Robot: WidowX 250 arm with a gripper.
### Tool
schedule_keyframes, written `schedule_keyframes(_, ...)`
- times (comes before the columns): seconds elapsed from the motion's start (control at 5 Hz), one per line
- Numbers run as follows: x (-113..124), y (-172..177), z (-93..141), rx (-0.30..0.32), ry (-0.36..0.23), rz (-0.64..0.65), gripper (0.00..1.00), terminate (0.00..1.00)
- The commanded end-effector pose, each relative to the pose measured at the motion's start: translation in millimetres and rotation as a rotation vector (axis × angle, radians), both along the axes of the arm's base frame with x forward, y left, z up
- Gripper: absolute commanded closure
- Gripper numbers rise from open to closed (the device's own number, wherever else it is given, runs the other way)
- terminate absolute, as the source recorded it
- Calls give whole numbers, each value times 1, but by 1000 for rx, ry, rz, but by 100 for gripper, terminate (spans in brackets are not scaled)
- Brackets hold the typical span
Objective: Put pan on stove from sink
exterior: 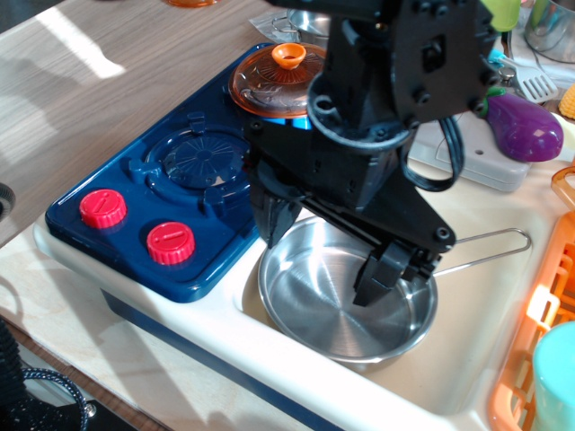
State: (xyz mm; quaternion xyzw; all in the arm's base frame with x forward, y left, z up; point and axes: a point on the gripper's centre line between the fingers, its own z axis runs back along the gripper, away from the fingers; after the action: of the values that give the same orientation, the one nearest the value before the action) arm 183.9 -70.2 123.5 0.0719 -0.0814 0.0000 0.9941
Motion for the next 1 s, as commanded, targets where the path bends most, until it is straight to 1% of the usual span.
schedule_keyframes(0.0, 0, 0, 0, 0, 0, 0, 0, 0)
schedule_keyframes(0.2, -8, -14, 3, -19, -42, -69, 0, 0)
schedule_keyframes(0.6, -15, -32, 3, -68, 4, -94, 0, 0)
schedule_keyframes(0.8, -16, -35, -6, -92, -2, -116, 0, 0)
